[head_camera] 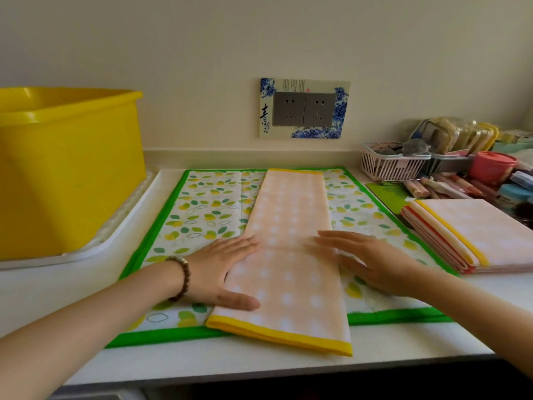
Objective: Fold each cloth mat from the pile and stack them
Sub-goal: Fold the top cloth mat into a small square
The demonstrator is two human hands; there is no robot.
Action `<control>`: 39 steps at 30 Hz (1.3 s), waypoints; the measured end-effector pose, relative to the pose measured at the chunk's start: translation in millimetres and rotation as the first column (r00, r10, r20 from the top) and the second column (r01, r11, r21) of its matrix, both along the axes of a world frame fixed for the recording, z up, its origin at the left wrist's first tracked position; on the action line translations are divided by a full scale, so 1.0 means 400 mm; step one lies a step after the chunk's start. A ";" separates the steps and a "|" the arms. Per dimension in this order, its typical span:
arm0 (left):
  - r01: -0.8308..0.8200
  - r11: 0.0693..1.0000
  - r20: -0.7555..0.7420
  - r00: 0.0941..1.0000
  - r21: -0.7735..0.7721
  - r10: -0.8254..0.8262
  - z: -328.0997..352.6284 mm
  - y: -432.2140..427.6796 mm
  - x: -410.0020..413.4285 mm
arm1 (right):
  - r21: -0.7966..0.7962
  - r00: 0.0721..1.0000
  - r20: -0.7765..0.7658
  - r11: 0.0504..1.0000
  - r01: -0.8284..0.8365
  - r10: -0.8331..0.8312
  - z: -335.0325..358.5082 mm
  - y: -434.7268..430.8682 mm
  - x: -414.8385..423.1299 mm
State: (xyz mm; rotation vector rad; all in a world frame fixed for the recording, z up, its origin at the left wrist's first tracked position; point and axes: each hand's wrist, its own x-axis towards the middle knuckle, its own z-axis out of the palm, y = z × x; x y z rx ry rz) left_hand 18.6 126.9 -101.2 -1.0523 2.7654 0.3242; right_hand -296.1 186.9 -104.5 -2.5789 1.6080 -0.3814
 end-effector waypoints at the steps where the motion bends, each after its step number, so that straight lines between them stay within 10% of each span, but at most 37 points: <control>1: 0.004 1.000 0.009 1.000 0.003 -0.004 -0.001 0.001 0.000 | -0.101 0.996 -0.078 0.994 -0.047 0.039 0.002 0.015 -0.003; 6: -0.010 0.999 0.033 0.999 -0.045 0.012 0.007 0.007 -0.004 | -0.292 0.895 -0.402 0.899 -0.326 0.193 0.011 0.022 -0.005; 20: 0.015 1.000 0.060 0.998 0.027 -0.016 -0.005 0.021 0.018 | -0.257 0.942 -0.257 0.924 -0.283 0.217 -0.007 0.024 0.051; 25: -0.111 0.932 -0.369 0.897 0.346 0.244 0.018 -0.001 0.027 | -0.175 0.998 -0.009 0.983 -0.057 0.057 0.006 0.028 0.059; 30: -0.232 0.741 -0.484 0.629 0.630 0.608 0.010 -0.067 0.035 | 0.054 0.918 0.318 0.971 0.233 -0.238 0.026 0.009 0.078; 39: -0.337 0.885 -0.597 0.653 0.322 0.466 0.002 -0.080 -0.027 | 0.372 0.560 0.667 0.870 0.323 -0.493 0.015 -0.058 0.080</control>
